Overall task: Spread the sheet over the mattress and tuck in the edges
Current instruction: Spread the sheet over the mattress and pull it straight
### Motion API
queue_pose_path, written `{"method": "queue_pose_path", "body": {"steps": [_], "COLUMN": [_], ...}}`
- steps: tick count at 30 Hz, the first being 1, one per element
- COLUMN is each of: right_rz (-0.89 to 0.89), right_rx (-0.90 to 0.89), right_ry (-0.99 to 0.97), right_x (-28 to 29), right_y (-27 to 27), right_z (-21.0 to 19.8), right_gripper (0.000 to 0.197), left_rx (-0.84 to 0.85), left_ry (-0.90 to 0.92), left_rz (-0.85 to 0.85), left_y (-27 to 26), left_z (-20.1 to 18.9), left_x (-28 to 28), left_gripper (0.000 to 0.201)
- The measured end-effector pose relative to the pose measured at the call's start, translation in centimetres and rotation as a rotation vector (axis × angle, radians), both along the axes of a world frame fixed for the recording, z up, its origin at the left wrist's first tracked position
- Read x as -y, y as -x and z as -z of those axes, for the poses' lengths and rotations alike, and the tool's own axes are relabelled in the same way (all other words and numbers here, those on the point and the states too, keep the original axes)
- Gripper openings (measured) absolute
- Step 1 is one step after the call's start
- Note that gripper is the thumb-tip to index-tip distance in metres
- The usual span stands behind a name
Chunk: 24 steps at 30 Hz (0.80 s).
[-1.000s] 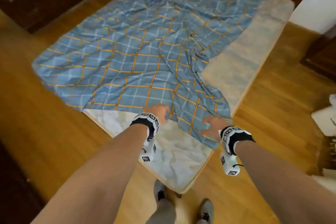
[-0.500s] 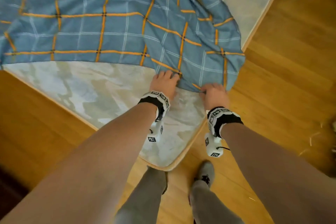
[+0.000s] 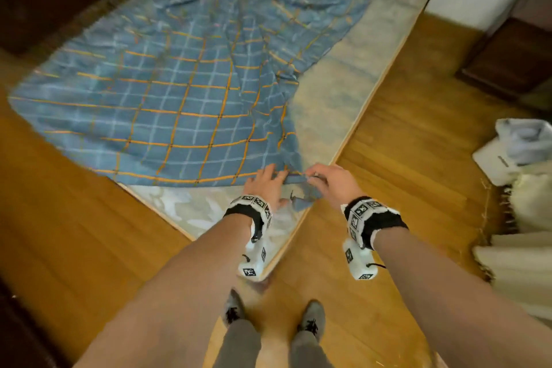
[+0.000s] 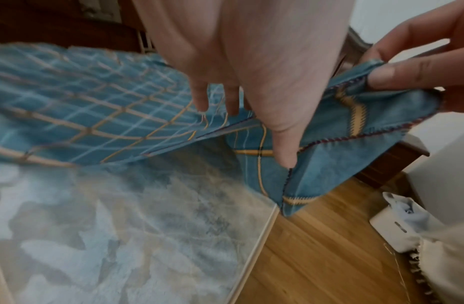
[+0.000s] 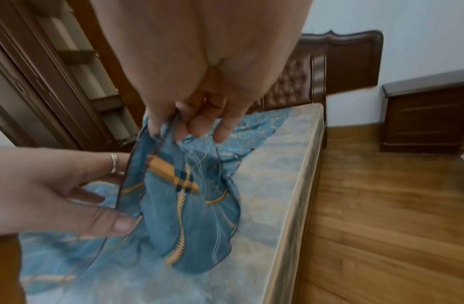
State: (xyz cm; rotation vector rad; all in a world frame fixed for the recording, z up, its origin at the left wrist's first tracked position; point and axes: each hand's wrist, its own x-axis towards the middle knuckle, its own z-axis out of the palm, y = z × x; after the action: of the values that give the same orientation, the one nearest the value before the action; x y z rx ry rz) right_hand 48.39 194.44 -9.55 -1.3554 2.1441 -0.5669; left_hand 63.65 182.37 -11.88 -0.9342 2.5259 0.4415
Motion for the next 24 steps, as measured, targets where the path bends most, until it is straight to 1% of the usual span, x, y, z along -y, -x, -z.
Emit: {"method": "queue_pose_path", "body": {"steps": [2,4,6,8,9,10,11,13,15,16,18,20,21,24], "right_rz": [-0.034,0.021,0.110,0.168,0.185,0.209,0.227,0.219,0.180,0.165,0.142,0.112,0.087,0.021], "right_rx": [0.015,0.034,0.051,0.092,0.147,0.219,0.291,0.320,0.263,0.222,0.170,0.048,-0.004,-0.070], "right_ry": [0.042,0.070,0.084,0.099,0.113,0.119,0.109,0.061,0.023,-0.001,-0.069,-0.171,-0.224,-0.373], "right_x": [-1.7,-3.5,-5.0,-6.4,-7.0,-7.7,-8.5,-10.3,-12.3,-13.4,-15.5,-17.4,-18.3,-20.4], "right_y": [-0.4,-1.3,-2.9,-4.9,-6.0,-7.3,-8.6,-11.4,-14.4,-15.7,-18.0,-19.6,-20.0,-20.5], "right_z": [-4.5,-8.0,-10.7,-12.7,-13.6,-14.6,-15.2,-16.3,-16.9,-16.9,-17.0,-16.8,-16.7,-16.1], "right_gripper": [0.011,0.012,0.012,0.007,0.002,0.006,0.009,0.006,0.005,0.009,0.023,0.040,0.045,0.039], "left_rx": [0.007,0.013,-0.014,-0.063,-0.080,-0.091,-0.100,-0.140,-0.160,-0.144,-0.073,-0.018,-0.015,-0.032], "left_ry": [0.022,0.028,-0.020,-0.058,-0.074,-0.094,-0.113,-0.116,-0.077,-0.046,0.008,0.016,0.005,-0.030], "left_rz": [0.005,0.003,-0.001,0.014,0.020,0.022,0.021,0.023,0.046,0.069,0.125,0.148,0.151,0.154], "left_y": [-0.2,-0.6,-1.6,-3.2,-4.5,-5.9,-7.4,-10.9,-14.5,-16.0,-18.4,-19.8,-20.3,-21.0], "left_z": [-4.7,-8.7,-12.2,-15.2,-16.5,-17.4,-18.2,-19.0,-19.3,-19.5,-19.7,-19.6,-19.6,-19.3], "left_x": [-1.3,-2.5,-3.6,-4.8,-5.4,-6.0,-6.5,-7.7,-9.0,-9.7,-11.1,-12.5,-13.2,-15.3], "left_gripper": [0.049,0.034,0.029,0.030,0.030,0.030,0.029,0.029,0.028,0.029,0.032,0.033,0.033,0.034]}}
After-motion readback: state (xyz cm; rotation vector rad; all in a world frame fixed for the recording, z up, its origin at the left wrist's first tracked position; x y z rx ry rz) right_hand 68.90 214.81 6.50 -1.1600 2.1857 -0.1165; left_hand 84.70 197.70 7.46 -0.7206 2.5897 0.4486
